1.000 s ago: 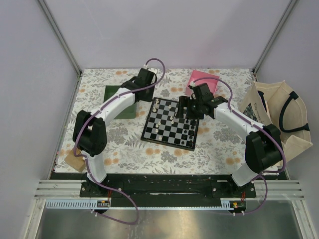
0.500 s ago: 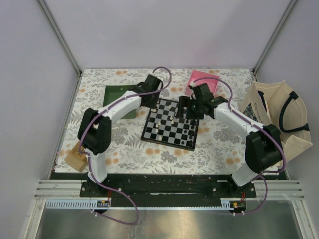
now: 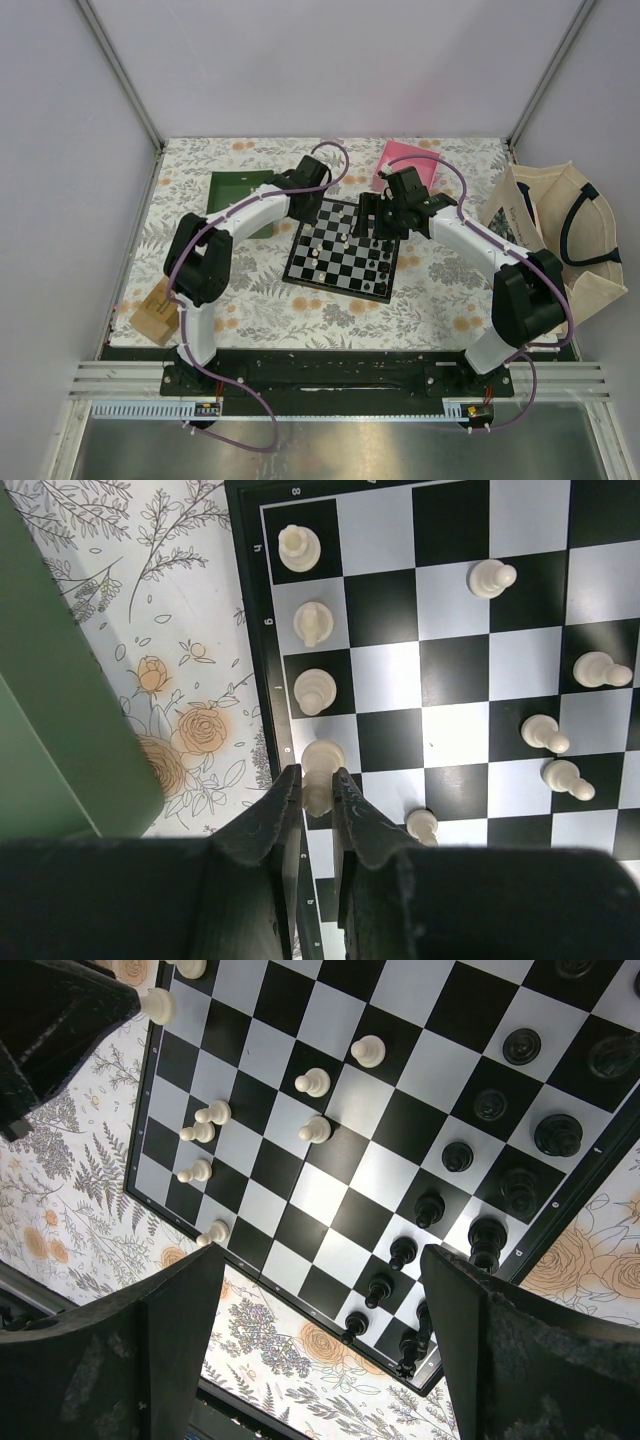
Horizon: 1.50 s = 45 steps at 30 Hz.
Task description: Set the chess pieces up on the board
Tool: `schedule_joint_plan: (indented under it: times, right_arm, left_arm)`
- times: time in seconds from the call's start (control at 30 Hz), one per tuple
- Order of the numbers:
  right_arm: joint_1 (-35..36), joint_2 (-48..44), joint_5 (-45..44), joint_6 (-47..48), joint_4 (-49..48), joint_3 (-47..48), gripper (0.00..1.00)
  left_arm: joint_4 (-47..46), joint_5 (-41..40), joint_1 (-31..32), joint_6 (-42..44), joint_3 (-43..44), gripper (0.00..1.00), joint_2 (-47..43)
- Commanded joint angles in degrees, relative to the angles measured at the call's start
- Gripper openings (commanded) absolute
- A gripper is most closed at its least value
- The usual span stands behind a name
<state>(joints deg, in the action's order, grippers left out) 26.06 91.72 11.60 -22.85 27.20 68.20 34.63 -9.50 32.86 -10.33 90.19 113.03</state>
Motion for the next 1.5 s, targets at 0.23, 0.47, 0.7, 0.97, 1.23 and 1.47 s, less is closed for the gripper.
schedule_joint_plan:
  times: [0.23,0.47,0.7,0.97,1.23,1.47]
  right_arm:
    - [-0.4,0.1,0.6,-0.1,-1.3,1.0,0.89]
    - [-0.5,0.3,0.5,-0.1,-1.3,1.1,0.89]
    - [-0.5,0.0,0.6,-0.1,-1.4,1.0,0.89]
    - [-0.4,-0.2,0.4,-0.1,-1.2,0.7,0.89]
    - [-0.4,-0.2,0.3,0.1,-1.3,0.7,0.89]
    - [-0.5,-0.1,0.5,0.1,-1.3,0.7,0.89]
  left_arm:
    - [-0.6,0.0,0.6,0.5,0.7,0.1,2.4]
    - [-0.6,0.1,0.5,0.9,0.2,0.22,2.1]
    - [-0.8,-0.8,0.6,0.1,0.6,0.4,0.6]
    - [-5.3,-4.2,-1.0,1.5,0.6,0.57,-7.7]
    - [-5.7,-2.5,-11.4,-0.2,3.1,0.57,-8.4]
    - [-8.3,2.0,-19.8,-0.7,4.9,0.5,-2.7]
